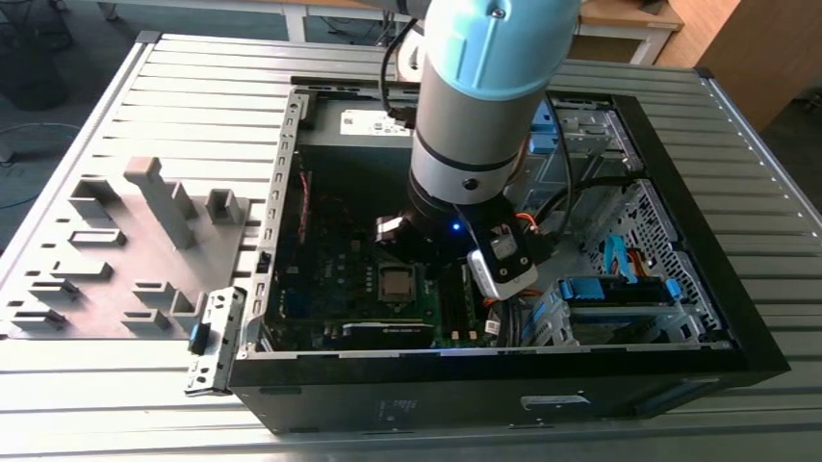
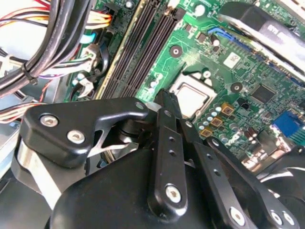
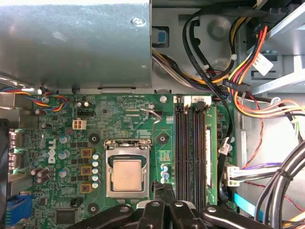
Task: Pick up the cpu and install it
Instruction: 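Close the cpu cover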
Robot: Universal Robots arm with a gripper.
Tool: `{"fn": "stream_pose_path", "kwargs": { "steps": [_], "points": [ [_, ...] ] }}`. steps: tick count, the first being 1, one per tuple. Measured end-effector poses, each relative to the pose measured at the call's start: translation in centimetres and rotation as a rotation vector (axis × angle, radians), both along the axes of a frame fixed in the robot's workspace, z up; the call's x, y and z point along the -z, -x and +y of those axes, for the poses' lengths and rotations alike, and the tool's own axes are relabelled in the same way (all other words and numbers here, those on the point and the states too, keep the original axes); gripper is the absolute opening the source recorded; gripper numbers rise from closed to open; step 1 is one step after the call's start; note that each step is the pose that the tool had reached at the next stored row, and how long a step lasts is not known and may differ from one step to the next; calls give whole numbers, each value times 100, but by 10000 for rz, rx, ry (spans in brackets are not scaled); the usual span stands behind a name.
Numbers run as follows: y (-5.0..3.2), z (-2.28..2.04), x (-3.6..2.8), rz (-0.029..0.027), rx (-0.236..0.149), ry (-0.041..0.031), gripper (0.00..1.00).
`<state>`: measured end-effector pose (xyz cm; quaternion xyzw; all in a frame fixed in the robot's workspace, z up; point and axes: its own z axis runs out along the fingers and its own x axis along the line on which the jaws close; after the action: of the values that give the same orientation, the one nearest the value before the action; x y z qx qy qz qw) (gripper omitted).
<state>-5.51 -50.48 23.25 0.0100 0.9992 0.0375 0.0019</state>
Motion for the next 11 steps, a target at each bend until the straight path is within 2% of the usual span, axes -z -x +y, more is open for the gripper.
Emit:
{"fn": "stream_pose_path", "kwargs": {
  "steps": [3,11],
  "points": [
    [2,0,8,1,-2,20,11],
    [3,0,10,0,-1,18,11]
  ]
}}
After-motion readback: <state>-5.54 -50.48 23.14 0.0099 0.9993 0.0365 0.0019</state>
